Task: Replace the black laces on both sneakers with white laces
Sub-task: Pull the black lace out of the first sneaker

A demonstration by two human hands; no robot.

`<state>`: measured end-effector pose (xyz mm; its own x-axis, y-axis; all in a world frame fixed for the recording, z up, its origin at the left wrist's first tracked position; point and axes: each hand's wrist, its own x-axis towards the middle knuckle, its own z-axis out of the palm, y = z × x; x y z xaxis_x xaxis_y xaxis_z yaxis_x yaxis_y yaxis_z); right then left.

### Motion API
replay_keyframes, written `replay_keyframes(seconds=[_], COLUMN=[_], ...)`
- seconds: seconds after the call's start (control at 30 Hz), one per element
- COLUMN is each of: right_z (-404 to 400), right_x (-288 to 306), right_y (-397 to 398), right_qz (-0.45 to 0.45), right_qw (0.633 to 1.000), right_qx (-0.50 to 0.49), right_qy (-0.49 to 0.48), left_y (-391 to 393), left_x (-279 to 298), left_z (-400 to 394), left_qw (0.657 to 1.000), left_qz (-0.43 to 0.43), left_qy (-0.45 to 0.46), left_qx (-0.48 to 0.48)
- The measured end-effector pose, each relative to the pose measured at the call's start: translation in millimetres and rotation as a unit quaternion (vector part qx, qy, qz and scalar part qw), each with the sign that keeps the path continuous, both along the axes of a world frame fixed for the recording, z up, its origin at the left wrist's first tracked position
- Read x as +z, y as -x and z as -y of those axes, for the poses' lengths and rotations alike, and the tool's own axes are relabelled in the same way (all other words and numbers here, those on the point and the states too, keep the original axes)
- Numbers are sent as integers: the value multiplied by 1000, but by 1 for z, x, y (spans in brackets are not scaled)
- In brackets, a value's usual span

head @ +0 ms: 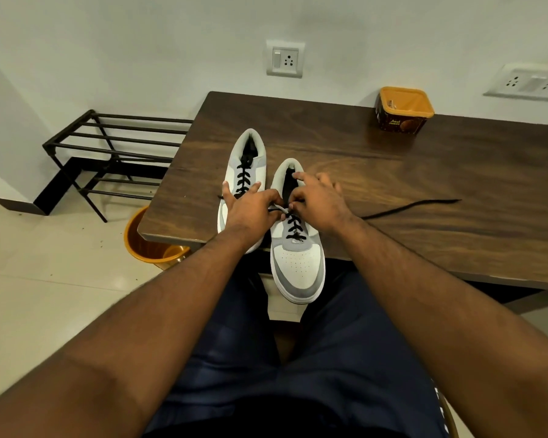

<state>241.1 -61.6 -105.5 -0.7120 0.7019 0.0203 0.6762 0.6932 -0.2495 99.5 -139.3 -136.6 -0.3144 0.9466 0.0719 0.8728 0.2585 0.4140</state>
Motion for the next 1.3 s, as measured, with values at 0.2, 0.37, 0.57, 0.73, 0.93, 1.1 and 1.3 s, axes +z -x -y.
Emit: replay_keyframes(seconds=[0.2, 0.37, 0.57, 0.73, 0.93, 1.1, 1.3], right_z=[-30, -58, -27, 1, -10, -49, -31], right_x=[2, 19, -10, -15, -10, 2, -6], right_y=[-23, -59, -34, -6, -4, -30, -46], right_qz=[-243, -481, -270, -81, -218, -385, -180], right_qw=[955, 753, 921, 992, 961, 862, 965], right_qx=[-159, -425, -261, -71, -154, -320, -188], right_qy=[56, 148, 102, 70, 79, 82, 14], left_y=[1, 0, -2, -3, -2, -6, -21], left_x=[1, 0, 2, 6, 7, 15, 24], left_z=[1, 0, 1, 1, 3, 2, -7], left_qw=[1000, 999, 1000, 1000, 1000, 999, 997], left_qz=[30, 36, 19, -2, 13, 28, 62], left_qy=[-4, -6, 0, 22, 23, 31, 35], left_qx=[-4, 0, 1, 1, 2, -6, 32])
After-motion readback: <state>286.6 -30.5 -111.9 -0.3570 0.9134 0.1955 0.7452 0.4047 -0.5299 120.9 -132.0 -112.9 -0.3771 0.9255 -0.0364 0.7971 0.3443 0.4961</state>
